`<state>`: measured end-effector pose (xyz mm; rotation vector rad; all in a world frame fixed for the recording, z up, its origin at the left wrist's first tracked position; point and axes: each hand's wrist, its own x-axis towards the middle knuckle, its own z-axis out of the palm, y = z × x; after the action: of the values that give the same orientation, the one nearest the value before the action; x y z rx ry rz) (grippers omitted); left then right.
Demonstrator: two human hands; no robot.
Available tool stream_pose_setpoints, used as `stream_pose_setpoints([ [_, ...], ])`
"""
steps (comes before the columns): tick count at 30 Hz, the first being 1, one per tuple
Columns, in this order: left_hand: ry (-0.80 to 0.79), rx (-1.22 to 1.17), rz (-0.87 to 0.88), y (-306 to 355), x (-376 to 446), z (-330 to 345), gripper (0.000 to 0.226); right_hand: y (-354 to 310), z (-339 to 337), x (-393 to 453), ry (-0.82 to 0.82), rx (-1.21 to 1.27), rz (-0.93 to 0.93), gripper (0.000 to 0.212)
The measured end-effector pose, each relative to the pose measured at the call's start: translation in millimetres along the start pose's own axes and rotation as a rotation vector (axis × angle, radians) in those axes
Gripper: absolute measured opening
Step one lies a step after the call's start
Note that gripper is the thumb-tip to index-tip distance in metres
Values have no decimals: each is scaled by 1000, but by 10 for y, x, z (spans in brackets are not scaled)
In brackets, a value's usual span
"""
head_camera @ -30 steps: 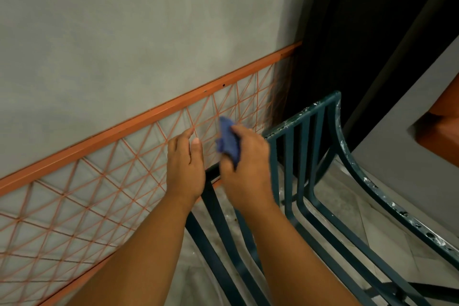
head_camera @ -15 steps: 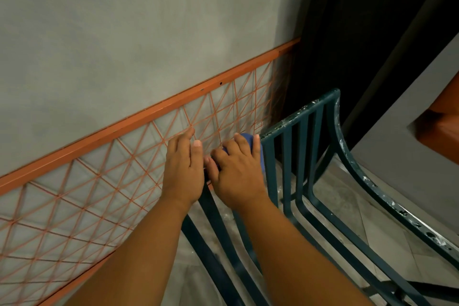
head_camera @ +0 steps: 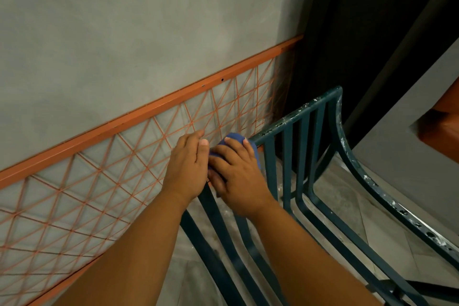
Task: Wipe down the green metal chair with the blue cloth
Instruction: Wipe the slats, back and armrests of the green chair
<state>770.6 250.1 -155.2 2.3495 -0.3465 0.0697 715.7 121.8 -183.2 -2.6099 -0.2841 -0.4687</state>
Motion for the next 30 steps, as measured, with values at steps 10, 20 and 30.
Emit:
stream_pose_setpoints([
  [10, -9, -7, 12, -7, -6, 5, 41, -40, 32, 56, 22, -11, 97, 35],
  [20, -14, -1, 14, -10, -4, 17, 41, 28, -74, 219, 22, -55, 275, 48],
  [30, 0, -185, -53, 17, -24, -21, 44, 297, -261, 213, -53, -111, 198, 35],
])
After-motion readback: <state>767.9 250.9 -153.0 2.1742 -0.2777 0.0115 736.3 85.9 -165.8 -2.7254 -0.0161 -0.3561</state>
